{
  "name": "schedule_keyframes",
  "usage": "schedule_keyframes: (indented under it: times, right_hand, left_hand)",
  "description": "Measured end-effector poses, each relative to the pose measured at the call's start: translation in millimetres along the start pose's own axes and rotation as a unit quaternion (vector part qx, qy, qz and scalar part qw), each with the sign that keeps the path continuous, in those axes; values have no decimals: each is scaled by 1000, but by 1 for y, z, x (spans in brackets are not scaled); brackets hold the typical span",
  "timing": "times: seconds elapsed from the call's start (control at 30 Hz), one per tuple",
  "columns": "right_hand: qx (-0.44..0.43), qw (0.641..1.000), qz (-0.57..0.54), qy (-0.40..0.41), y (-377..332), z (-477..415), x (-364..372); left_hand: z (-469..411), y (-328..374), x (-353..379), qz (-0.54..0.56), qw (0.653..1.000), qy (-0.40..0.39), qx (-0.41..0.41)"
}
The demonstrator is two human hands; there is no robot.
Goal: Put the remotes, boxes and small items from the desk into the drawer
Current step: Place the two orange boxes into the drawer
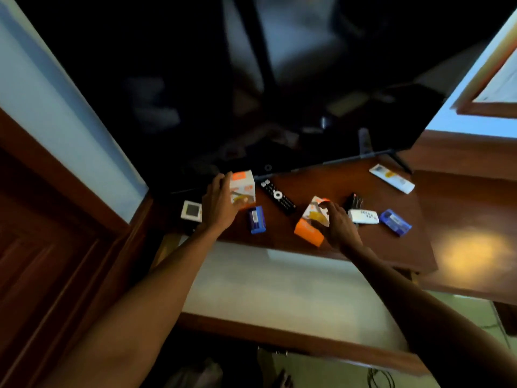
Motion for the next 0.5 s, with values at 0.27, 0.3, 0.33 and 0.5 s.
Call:
schedule_keyframes:
  times: [0.27,0.3,0.33,0.5]
  right_hand:
    - [70,987,107,-97,17,-72,7]
    - [74,986,113,-100,19,-77,8]
    - [80,985,117,-103,21,-81,8]
    - [131,978,101,-124,36,-90,9]
  left_hand:
    - [-38,-18,26,-4,997,-33,68]
    - [-39,-20,27,6,996,-29,80]
    - [-41,-19,27,18,995,-23,98]
    - [-65,13,14,77,974,-13,211]
Point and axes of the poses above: each hand's wrist, its own z-axis away from the middle knuckle, its own x-axis out of the palm, y = z × x, the point moved 4 cm from there along -z, towards the middle knuckle, and after that the axes turned 10 degrees about -z, right-handed, at the moved point
